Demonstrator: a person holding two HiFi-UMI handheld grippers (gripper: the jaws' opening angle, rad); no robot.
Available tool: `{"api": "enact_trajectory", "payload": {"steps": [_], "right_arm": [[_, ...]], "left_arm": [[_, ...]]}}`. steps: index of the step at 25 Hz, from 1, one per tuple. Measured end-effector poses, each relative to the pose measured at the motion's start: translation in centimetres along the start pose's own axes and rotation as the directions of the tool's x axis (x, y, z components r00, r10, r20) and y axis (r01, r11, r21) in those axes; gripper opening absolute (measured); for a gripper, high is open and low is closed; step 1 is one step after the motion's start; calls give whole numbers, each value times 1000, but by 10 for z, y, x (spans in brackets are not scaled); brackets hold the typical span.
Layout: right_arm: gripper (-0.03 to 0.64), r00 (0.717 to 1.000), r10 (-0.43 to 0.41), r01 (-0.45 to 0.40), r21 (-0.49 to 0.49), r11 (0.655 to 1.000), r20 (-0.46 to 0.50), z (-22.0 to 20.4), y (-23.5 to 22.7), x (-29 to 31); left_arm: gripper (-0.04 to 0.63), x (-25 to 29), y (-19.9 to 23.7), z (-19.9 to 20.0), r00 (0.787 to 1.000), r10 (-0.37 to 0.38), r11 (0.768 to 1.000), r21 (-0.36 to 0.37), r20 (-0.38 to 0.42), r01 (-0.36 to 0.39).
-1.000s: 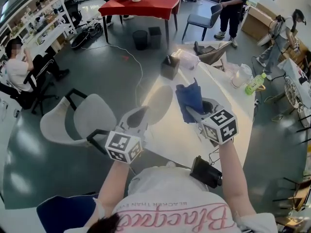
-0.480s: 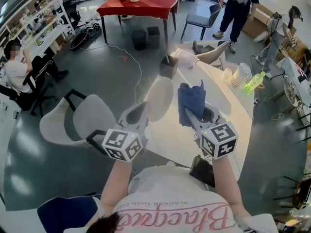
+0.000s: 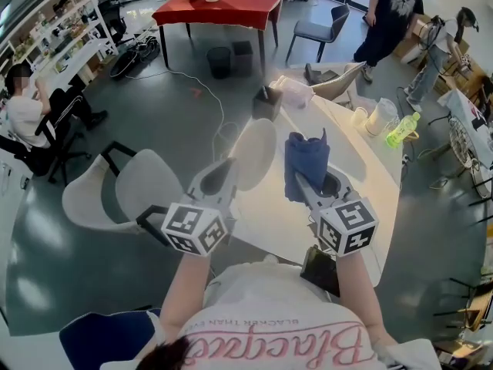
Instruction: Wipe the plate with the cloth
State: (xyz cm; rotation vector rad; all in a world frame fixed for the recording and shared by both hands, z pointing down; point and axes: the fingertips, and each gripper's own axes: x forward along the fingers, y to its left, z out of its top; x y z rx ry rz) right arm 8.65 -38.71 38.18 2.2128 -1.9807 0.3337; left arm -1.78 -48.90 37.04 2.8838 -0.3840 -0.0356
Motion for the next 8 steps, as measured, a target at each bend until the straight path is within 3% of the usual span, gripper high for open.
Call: {"api": "enact_trajectory", "payload": {"steps": [8], "right_arm": [[110,1000,-8,8,-14,1000,-18,-8,0,-2]], "left_arm": [[15,-1,1,-3,1000,-6,1000,2,-5,6]]}}
